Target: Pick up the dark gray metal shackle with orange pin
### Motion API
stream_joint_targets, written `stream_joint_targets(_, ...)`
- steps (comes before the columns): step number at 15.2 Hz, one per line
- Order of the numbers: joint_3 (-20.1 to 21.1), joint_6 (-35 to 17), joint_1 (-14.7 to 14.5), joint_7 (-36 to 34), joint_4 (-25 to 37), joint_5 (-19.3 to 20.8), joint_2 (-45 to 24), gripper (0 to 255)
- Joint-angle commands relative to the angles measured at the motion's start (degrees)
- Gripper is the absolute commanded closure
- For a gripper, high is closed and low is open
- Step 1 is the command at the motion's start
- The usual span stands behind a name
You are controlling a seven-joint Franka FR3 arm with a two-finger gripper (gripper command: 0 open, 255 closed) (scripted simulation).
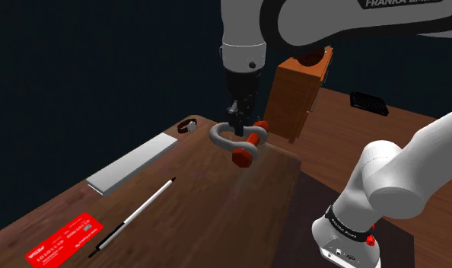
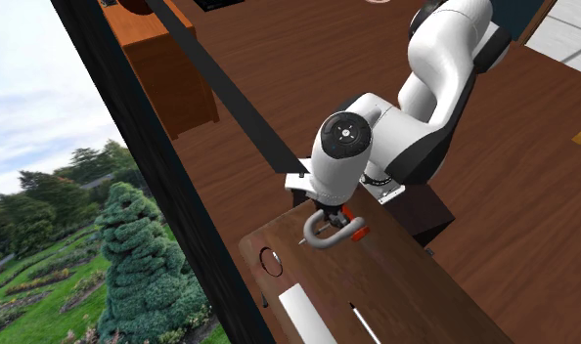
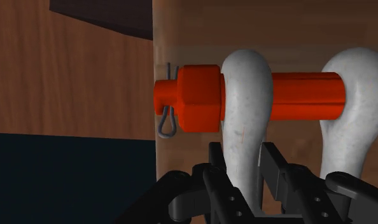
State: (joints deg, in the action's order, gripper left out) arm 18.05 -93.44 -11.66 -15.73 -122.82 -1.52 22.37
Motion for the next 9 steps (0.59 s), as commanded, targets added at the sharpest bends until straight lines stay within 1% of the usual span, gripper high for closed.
stream_joint_targets(1, -0.07, 1.52, 0.05, 0.05, 1.57, 0.06, -0.05, 255)
stream_joint_targets(9, -0.33, 7.62, 0.3, 0.3, 8.34, 0.4, -0.73, 255)
